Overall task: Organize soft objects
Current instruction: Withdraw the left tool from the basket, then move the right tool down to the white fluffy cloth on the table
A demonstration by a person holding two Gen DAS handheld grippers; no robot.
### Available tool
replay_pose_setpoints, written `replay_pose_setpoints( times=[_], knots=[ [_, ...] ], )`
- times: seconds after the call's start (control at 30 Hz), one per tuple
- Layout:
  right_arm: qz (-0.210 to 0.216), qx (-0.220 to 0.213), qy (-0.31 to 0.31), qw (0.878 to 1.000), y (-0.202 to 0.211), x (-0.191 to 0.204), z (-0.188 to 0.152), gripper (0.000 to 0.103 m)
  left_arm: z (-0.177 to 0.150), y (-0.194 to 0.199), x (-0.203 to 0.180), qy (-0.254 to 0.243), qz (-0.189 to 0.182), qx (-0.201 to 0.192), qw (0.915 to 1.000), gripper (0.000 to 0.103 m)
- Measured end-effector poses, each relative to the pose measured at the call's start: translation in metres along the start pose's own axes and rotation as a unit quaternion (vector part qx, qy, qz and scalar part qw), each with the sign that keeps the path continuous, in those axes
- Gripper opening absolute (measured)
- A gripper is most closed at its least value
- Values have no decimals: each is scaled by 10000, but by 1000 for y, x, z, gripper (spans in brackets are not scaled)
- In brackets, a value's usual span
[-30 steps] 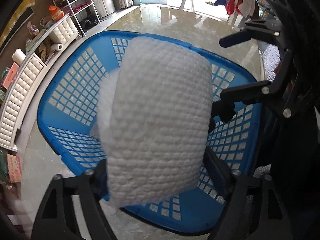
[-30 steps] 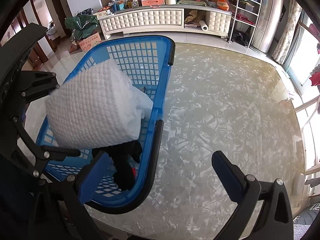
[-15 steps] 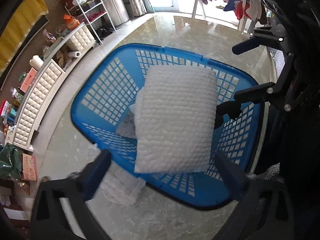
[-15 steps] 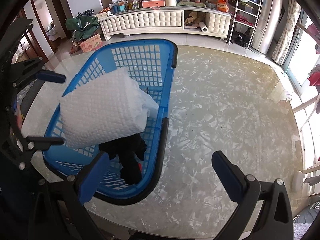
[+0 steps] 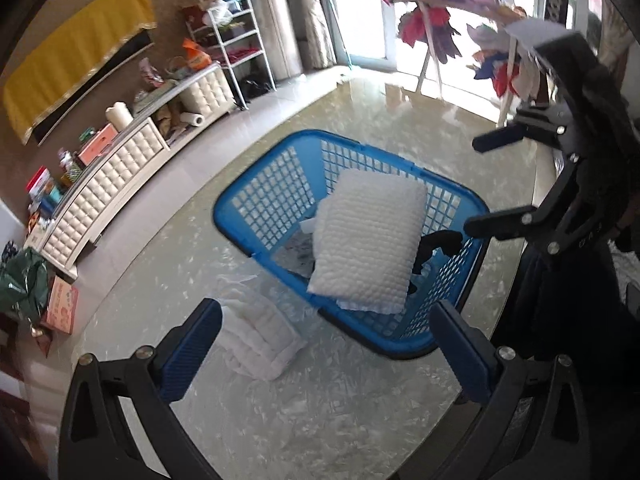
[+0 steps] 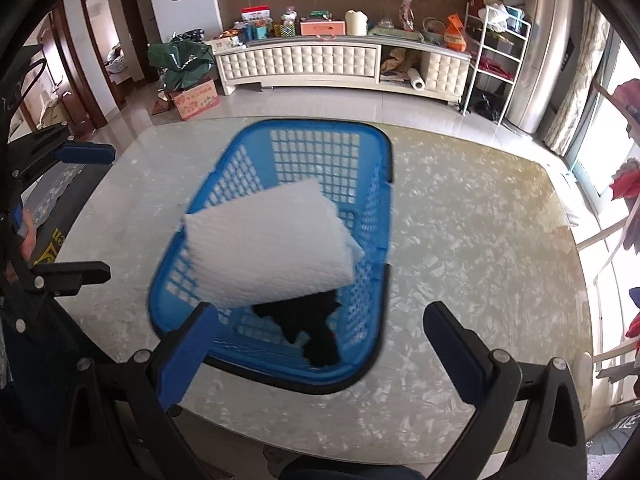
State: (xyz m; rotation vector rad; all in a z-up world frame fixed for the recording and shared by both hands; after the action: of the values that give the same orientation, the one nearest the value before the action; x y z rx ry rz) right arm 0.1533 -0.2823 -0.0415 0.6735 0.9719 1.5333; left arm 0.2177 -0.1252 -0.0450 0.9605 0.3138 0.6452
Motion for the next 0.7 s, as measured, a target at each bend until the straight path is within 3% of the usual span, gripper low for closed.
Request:
replay_pose_setpoints(
  times=[0.43, 0.7],
  knots=[
    [150, -52, 265, 9995, 2, 77, 26, 103, -50, 51, 33, 748, 372, -393, 9957, 103],
    [-13, -76, 358, 9993, -11, 117, 47, 103, -90, 63, 76, 1486, 502, -559, 9860, 103]
  ],
)
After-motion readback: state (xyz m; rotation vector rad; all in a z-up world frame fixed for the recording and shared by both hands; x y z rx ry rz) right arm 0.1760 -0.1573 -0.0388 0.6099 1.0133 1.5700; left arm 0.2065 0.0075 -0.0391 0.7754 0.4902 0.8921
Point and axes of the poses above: each gripper's, at about its wrist camera, not at the fingertips, and y roughly against the way its jaws point, x to its left, z to its top, the point moved 5 cm from there along -y, roughly the way its jaws point, and after that the axes turned 8 degrees about -z, right-handed, at the moved point
